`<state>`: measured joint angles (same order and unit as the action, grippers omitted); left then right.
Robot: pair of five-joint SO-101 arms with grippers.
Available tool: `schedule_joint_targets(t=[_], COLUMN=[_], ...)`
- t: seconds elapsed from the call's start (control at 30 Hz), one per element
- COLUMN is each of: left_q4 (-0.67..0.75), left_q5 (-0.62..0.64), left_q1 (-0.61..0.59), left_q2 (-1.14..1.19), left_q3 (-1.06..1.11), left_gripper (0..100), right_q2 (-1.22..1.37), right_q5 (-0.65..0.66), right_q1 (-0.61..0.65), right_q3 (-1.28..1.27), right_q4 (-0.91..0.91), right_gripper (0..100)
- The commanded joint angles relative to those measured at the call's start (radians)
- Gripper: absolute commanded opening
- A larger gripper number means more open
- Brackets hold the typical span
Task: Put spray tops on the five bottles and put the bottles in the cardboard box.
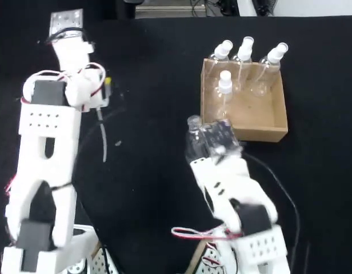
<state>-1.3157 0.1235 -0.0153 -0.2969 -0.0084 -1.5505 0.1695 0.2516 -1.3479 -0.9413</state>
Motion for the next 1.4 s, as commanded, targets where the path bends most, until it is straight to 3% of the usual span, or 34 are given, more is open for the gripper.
schedule_joint_targets(t=[0.0, 0.07, 0.2, 0.43, 0.67, 1.07, 1.37], left_q4=[0.052, 0.083, 0.121, 0.18, 0.265, 0.302, 0.238], left_q5=[0.097, 0.143, 0.186, 0.195, 0.195, 0.195, 0.195], left_q1=[0.104, 0.137, 0.217, 0.406, 0.53, 0.55, 0.553], left_q2=[-0.123, -0.149, -0.192, -0.226, -0.224, -0.163, -0.157], left_q3=[-0.107, -0.142, -0.237, -0.354, -0.352, -0.24, -0.211], left_gripper=[3, 3, 3, 4, 3, 3, 4], right_q2=[-0.266, -0.36, -0.308, -0.344, -0.346, -0.346, -0.346], right_q5=[-0.011, -0.011, -0.012, -0.1, -0.103, -0.101, -0.101], right_q1=[-0.006, -0.006, 0.015, 0.025, 0.021, 0.02, 0.018], right_q3=[-0.045, -0.077, -0.09, -0.094, -0.093, -0.093, -0.094], right_q4=[-0.008, -0.014, -0.02, -0.015, -0.015, -0.015, 0.02], right_gripper=[1.1, 1.1, 1.1, 1.1, 1.1, 1.1, 1.1])
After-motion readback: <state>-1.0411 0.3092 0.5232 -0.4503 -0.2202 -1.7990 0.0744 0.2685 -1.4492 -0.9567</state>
